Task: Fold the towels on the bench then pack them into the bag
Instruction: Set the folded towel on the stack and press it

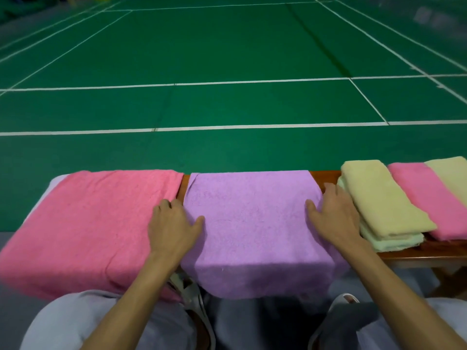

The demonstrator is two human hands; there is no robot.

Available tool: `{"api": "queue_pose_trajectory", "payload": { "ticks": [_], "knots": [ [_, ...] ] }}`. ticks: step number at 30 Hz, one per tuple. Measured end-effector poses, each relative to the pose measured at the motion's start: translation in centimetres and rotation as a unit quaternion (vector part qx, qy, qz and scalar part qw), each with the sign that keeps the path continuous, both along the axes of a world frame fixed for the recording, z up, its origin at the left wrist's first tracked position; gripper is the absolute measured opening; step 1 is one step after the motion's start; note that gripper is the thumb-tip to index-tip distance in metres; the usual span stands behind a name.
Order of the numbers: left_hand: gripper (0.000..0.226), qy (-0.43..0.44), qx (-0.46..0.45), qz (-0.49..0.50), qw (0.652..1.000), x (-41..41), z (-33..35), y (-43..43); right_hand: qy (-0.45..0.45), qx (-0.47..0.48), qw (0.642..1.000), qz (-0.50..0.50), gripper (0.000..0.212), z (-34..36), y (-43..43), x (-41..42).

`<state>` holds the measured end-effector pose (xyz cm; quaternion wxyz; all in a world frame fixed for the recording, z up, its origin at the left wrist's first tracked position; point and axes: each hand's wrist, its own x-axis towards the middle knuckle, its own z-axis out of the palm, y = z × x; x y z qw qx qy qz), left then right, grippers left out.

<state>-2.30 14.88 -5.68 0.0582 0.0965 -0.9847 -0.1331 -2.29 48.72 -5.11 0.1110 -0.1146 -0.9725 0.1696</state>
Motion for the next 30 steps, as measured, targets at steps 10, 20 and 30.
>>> {"api": "queue_pose_trajectory", "payload": {
  "ticks": [10, 20, 30],
  "knots": [
    [0.018, -0.094, 0.260, -0.009, 0.961, -1.5, 2.0, 0.4, -0.057, -0.169, 0.984, 0.006, 0.021, 1.3, 0.3, -1.3],
    [0.029, -0.147, 0.559, -0.087, 0.811, -1.7, 5.8, -2.7, -0.055, -0.569, 0.812, 0.116, 0.026, 4.3, 3.5, -0.6],
    [0.034, -0.037, 0.494, -0.108, 0.862, -1.7, 6.6, -4.2, -0.078, -0.488, 0.848, 0.194, 0.052, 5.5, 6.1, -0.4]
  ]
}}
